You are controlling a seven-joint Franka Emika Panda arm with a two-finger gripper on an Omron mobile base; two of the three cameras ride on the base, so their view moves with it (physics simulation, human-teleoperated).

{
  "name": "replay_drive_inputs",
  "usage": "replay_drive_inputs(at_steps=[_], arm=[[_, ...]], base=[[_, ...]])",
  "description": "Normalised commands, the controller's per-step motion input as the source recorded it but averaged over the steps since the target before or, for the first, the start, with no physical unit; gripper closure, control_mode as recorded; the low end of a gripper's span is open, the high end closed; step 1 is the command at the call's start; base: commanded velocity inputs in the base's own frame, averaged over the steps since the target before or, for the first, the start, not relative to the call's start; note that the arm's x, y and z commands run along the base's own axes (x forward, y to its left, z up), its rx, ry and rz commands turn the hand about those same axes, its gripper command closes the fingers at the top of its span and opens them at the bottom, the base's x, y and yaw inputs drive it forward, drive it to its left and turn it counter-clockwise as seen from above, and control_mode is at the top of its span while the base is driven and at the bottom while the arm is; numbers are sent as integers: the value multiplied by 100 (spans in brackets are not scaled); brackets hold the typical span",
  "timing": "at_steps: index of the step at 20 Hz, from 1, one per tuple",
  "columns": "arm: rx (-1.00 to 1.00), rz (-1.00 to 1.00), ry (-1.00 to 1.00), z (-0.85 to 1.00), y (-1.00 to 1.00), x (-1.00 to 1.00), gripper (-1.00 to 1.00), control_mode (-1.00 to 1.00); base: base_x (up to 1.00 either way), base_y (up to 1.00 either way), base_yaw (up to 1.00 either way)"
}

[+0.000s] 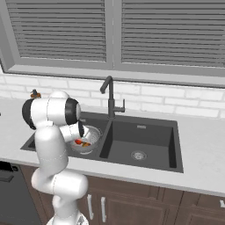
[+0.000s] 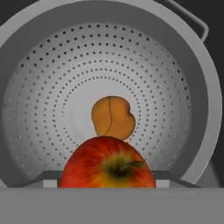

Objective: Put the colander in the sink, put the apple, peach in the colander, and turn on the sink faucet and pour water over the colander.

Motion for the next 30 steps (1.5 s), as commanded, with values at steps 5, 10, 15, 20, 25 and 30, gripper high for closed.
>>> replay_drive_inputs(at_steps=[5,10,15,20,25,30], arm=[[0,0,1,10,0,2,-100,-100],[1,0,-1,69,0,0,-100,-100],[10,0,-15,100,-1,-14,-100,-100],[15,0,-15,100,-8,-20,-100,-100],[7,0,-3,100,-4,-1,-100,-100],[0,0,0,100,0,0,-100,-100]], base=[[0,0,0],[0,0,0],[0,0,0],[0,0,0],[0,0,0],[0,0,0]])
